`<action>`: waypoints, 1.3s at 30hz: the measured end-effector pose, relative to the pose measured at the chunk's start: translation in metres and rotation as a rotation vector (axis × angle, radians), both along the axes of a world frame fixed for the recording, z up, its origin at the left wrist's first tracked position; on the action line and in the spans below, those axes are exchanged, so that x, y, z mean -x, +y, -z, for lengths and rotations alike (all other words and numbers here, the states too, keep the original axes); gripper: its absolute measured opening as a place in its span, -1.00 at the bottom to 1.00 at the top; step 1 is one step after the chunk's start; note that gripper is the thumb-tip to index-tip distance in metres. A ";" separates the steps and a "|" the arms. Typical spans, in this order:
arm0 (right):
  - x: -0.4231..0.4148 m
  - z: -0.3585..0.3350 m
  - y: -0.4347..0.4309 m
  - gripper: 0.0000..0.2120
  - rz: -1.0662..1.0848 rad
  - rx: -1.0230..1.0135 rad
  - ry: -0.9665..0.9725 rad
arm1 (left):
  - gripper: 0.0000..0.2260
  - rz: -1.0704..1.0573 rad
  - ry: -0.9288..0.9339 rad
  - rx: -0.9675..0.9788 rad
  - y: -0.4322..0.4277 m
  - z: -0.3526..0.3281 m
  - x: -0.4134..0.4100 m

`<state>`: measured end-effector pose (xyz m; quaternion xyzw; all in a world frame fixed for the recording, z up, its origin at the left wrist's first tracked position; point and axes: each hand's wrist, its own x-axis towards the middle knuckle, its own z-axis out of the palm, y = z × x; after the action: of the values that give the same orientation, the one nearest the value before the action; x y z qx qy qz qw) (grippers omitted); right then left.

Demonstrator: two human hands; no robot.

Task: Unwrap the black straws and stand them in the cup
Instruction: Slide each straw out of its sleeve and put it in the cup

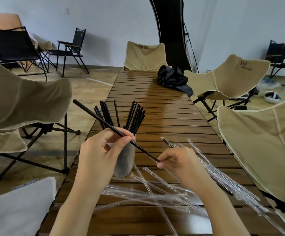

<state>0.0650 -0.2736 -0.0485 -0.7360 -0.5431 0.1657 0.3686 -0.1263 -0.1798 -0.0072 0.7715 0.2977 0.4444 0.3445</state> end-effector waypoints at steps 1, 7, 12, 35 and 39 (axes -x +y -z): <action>0.000 0.000 0.000 -0.74 0.003 0.023 -0.023 | -0.86 -0.021 -0.014 -0.009 0.000 -0.001 0.001; -0.004 0.009 0.000 -0.82 0.051 0.163 -0.098 | -0.86 -0.153 -0.156 -0.160 0.005 -0.011 0.014; -0.007 0.022 -0.001 -0.85 0.066 0.289 -0.188 | -0.87 -0.249 -0.229 -0.325 0.001 -0.020 0.017; -0.007 0.030 0.002 -0.90 0.144 0.403 -0.122 | -0.70 -0.382 0.224 -0.196 0.015 0.029 0.001; -0.010 0.030 -0.002 -0.91 0.174 0.393 -0.113 | -0.71 -0.410 0.143 -0.244 0.015 0.024 0.002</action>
<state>0.0754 -0.2760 -0.0786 -0.8458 -0.4547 0.1947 0.2000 -0.1284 -0.1648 -0.0308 0.7604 0.4157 0.4818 0.1296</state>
